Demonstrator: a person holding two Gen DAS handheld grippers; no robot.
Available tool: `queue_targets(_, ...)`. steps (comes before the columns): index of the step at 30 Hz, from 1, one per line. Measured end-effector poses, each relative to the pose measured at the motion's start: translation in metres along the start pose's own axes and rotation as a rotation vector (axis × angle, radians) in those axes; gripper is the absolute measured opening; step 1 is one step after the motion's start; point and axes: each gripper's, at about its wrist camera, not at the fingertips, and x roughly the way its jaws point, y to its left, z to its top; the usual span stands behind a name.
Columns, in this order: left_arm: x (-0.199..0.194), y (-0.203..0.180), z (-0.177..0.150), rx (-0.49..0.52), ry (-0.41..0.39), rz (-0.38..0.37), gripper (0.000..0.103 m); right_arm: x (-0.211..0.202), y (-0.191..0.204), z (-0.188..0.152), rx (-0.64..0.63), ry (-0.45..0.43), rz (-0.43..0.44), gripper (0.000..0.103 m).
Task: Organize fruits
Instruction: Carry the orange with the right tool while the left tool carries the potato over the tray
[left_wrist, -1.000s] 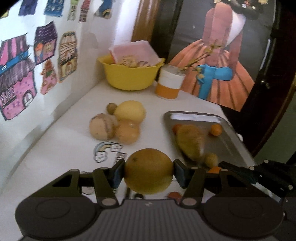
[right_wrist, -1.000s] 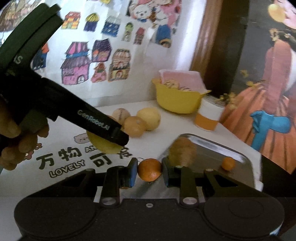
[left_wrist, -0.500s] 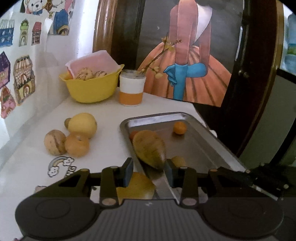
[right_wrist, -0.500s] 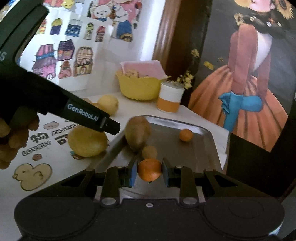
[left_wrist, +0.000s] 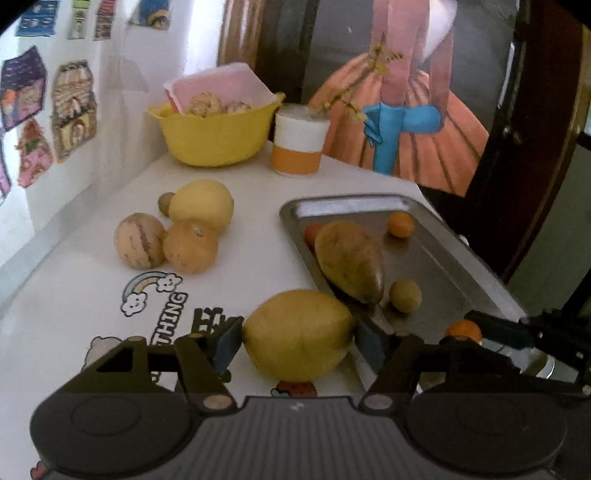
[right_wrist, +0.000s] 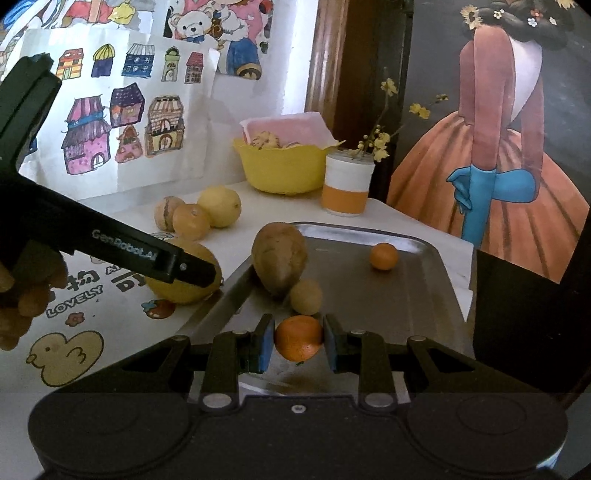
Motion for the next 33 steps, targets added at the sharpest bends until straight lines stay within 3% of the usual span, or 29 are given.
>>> queue_targets(5,0.008,0.01,-0.003,-0.058,0.003,-0.034,0.069,0.003,0.002,0.001,-0.007,0.009,0.0,0.03)
queue_targets(21,0.001,0.01,-0.005,-0.083,-0.022,-0.021,0.067,0.009,0.004,0.002,-0.013,0.034,0.017,0.031)
queue_targets(33,-0.007,-0.015,-0.003,-0.03,-0.05,-0.07,0.067,0.009,0.004,0.001,-0.019,0.036,0.019,0.031)
